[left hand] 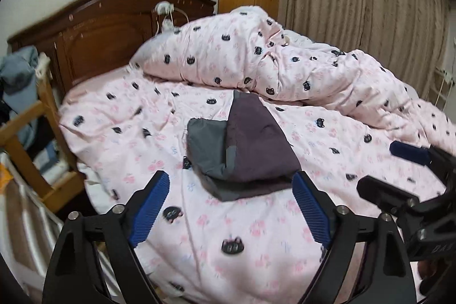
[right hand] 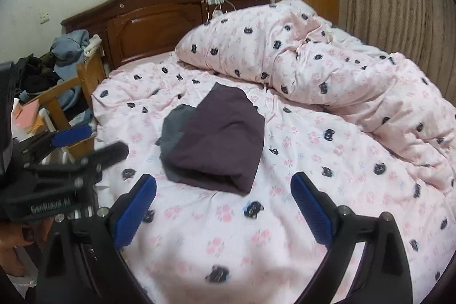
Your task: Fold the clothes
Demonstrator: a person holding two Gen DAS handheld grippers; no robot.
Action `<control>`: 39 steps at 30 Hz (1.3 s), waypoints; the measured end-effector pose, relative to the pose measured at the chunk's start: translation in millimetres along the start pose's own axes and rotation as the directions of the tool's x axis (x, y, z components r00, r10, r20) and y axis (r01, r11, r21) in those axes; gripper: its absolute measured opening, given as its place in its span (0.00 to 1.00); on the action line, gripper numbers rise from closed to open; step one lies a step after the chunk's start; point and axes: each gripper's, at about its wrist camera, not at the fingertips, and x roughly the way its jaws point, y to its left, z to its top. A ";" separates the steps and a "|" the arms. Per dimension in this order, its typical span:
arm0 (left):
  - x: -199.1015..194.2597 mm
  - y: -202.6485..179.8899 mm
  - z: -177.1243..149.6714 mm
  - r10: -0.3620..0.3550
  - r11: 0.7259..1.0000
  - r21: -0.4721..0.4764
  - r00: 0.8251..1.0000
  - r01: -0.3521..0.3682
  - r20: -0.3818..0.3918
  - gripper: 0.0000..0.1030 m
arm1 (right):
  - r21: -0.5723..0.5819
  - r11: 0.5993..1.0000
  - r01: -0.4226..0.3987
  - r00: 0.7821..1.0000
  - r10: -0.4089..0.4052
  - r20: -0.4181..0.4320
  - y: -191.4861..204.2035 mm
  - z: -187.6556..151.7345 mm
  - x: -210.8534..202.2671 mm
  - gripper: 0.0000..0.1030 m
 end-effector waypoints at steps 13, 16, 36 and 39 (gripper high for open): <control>-63.4 -35.9 -32.5 0.055 0.998 0.040 0.998 -0.055 0.008 0.99 | 0.016 1.000 0.004 0.999 -0.005 0.040 12.0 -40.3 -86.6 0.97; -73.8 -43.5 -31.9 0.033 0.999 0.040 0.999 -0.033 0.007 0.99 | 0.008 1.000 0.004 0.999 -0.005 0.050 13.2 -43.9 -98.4 0.97; -91.8 -45.3 -24.7 0.072 0.997 0.028 0.997 -0.072 -0.003 0.99 | 0.002 1.000 -0.012 0.996 0.012 0.085 15.1 -51.1 -134.3 0.97; -93.1 -42.5 -23.2 0.066 0.998 0.010 0.998 -0.066 -0.005 0.99 | -0.002 1.000 -0.009 0.996 0.009 0.084 16.8 -52.1 -135.6 0.97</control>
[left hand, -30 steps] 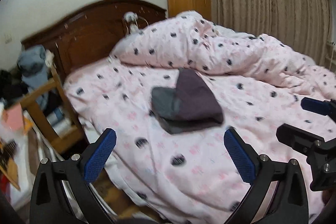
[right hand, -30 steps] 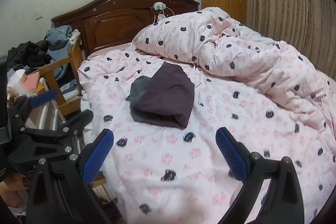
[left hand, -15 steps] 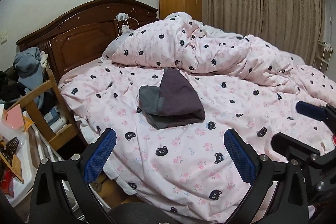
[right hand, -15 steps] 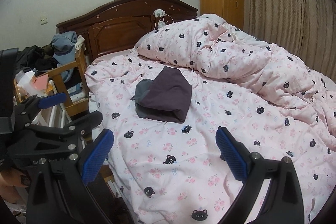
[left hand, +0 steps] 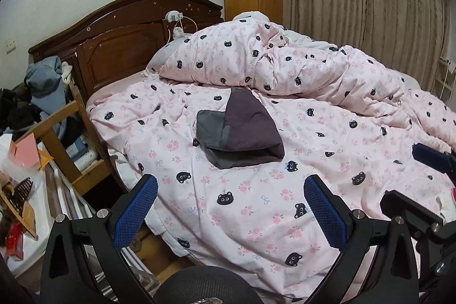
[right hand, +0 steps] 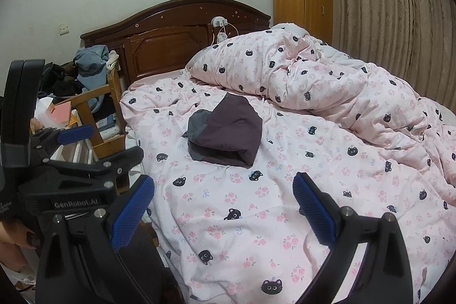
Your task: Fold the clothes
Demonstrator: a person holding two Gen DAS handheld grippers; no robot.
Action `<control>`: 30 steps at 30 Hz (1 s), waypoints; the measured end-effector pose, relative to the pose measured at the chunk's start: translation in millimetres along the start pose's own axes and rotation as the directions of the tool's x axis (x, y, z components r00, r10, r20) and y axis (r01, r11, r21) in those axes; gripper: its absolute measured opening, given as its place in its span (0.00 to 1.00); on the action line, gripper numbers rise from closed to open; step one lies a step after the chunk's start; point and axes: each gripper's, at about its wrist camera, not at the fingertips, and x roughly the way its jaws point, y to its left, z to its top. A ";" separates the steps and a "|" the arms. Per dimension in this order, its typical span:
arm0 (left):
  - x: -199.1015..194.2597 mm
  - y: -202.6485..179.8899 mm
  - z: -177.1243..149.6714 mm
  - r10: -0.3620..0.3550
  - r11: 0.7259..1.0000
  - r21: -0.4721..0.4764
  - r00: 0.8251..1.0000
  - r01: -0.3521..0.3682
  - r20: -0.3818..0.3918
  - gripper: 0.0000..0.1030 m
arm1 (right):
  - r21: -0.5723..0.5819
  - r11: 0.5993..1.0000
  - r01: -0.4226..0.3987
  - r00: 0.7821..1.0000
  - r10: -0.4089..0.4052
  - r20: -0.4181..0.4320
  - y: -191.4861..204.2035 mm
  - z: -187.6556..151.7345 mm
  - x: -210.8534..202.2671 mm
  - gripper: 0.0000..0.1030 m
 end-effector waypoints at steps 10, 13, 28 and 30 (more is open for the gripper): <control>-13.7 1.1 2.0 -0.009 1.000 -0.001 1.000 0.009 0.028 0.99 | -0.006 1.000 -0.017 1.000 0.017 0.010 4.7 -3.0 -6.0 0.97; -17.0 1.0 1.7 -0.009 1.000 0.000 0.999 0.009 0.032 0.99 | -0.005 1.000 -0.019 1.000 0.019 0.014 5.3 -3.0 -9.1 0.97; -32.5 2.2 0.7 -0.007 1.000 0.011 0.998 0.006 0.062 0.99 | -0.006 1.000 -0.028 0.999 0.028 0.033 9.1 -2.9 -22.0 0.97; -34.1 2.2 0.4 -0.007 1.000 0.012 0.998 0.007 0.065 0.99 | -0.005 1.000 -0.028 0.999 0.029 0.034 9.9 -3.5 -23.5 0.97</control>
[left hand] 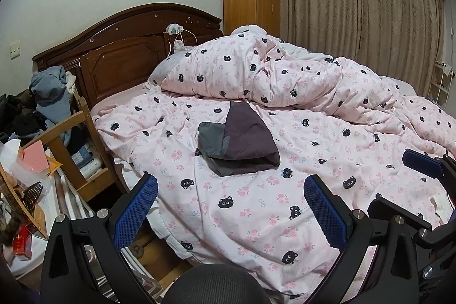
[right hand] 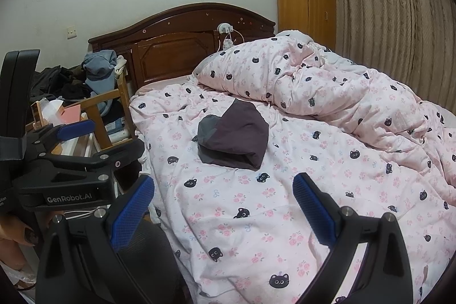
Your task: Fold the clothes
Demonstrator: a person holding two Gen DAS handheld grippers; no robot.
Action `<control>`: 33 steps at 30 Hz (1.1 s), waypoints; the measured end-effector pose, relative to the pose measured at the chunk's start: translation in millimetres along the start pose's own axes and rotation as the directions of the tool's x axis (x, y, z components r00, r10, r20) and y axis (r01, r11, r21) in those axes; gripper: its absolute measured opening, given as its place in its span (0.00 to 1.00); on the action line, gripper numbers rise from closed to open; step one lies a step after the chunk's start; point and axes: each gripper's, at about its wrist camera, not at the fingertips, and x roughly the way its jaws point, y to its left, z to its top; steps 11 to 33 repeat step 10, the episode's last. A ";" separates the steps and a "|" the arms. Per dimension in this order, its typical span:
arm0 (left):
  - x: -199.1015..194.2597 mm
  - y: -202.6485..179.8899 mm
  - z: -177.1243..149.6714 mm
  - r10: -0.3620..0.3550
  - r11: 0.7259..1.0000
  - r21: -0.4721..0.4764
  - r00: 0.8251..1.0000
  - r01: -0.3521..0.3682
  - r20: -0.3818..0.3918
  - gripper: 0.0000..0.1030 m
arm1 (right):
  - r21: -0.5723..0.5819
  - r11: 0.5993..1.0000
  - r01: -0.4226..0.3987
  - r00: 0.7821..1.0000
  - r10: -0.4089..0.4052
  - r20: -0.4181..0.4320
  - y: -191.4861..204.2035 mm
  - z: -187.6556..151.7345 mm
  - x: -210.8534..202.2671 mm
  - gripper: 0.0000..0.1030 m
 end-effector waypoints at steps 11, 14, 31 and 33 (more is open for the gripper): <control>-6.7 -0.2 -0.8 0.002 1.000 0.000 1.000 -0.002 0.004 0.99 | 0.000 1.000 -0.001 1.000 0.001 0.011 1.1 -0.4 -7.5 0.97; -6.7 -0.2 -0.8 0.002 1.000 0.000 1.000 -0.002 0.004 0.99 | 0.000 1.000 -0.001 1.000 0.001 0.011 1.1 -0.4 -7.5 0.97; -6.7 -0.2 -0.8 0.002 1.000 0.000 1.000 -0.002 0.004 0.99 | 0.000 1.000 -0.001 1.000 0.001 0.011 1.1 -0.4 -7.5 0.97; -6.7 -0.2 -0.8 0.002 1.000 0.000 1.000 -0.002 0.004 0.99 | 0.000 1.000 -0.001 1.000 0.001 0.011 1.1 -0.4 -7.5 0.97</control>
